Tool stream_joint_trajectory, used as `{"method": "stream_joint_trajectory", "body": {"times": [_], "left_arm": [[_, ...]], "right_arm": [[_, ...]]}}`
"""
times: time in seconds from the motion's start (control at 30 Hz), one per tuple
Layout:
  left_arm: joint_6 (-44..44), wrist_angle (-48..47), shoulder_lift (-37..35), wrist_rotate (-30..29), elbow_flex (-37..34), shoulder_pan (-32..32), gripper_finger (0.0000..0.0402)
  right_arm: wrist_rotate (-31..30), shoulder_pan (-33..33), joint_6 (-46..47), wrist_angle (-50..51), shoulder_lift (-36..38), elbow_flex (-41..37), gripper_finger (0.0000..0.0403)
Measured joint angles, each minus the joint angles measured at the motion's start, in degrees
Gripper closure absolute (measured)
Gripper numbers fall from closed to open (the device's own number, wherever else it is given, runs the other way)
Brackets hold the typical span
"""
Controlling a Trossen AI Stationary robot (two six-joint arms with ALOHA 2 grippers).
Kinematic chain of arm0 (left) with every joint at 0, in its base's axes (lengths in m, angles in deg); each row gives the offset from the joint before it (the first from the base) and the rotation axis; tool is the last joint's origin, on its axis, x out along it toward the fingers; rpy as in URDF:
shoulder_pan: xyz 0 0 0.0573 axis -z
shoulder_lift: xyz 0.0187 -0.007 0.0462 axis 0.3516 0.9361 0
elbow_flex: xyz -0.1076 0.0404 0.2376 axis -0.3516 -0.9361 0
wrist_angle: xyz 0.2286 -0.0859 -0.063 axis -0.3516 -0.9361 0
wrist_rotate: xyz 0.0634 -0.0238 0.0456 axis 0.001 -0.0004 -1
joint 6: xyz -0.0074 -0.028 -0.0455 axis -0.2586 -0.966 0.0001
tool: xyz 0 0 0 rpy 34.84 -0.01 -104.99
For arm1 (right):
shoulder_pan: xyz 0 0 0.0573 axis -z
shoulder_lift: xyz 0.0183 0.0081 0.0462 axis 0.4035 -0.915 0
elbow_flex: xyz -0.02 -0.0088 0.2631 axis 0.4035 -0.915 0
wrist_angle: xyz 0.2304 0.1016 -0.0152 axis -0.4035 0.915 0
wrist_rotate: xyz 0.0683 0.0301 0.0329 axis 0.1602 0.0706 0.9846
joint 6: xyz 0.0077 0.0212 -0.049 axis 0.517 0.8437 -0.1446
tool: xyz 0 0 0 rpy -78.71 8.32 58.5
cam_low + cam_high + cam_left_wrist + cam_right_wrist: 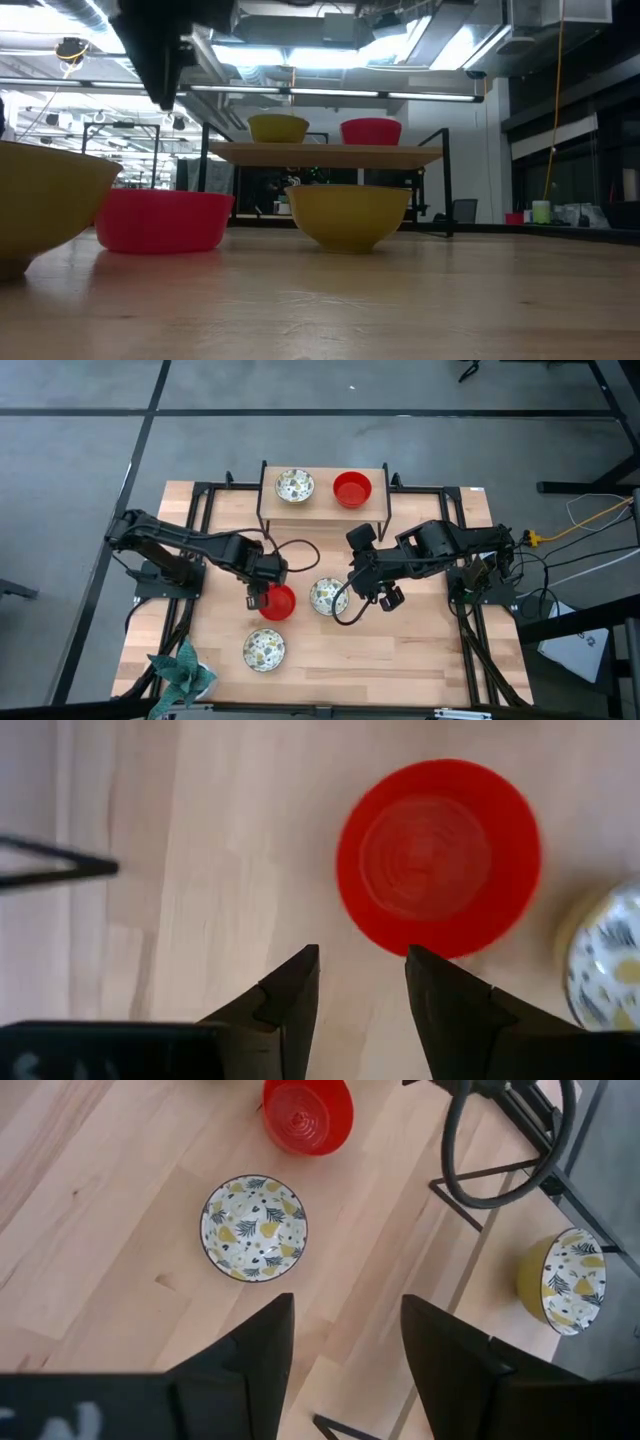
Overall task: Pick & Place Mini bowls
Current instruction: Stack the red bowl on top of the red bowl on the shelf
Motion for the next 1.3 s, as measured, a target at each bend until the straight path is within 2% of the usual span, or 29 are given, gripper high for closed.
{"method": "stream_joint_trajectory", "body": {"times": [0.2, 0.4, 0.6, 0.87, 1.3], "left_arm": [[-9.7, 2.3, -0.2, -3.0, -6.1, -0.3, 0.0258], [-16.7, 6.9, 0.0, -3.4, -11.2, -1.0, 0.0258], [-17.4, 12.3, 0.0, -2.7, -14.0, -1.0, 0.0258], [-19.2, 21.6, 0.0, 3.9, -20.3, -1.4, 0.0258], [-19.6, 22.9, 0.5, 4.0, -20.7, -1.5, 0.0259]], "right_arm": [[0.0, 0.0, 0.1, 0.0, 0.0, 0.0, 0.0219], [0.0, 0.0, 0.1, 0.0, 0.0, 0.0, 0.0219], [0.0, 0.0, 0.2, 0.0, 0.0, 0.0, 0.0219], [0.0, 0.0, 0.1, 0.0, 0.0, 0.0, 0.0219], [0.0, 0.0, 0.1, 0.0, 0.0, 0.0, 0.0219]]}}
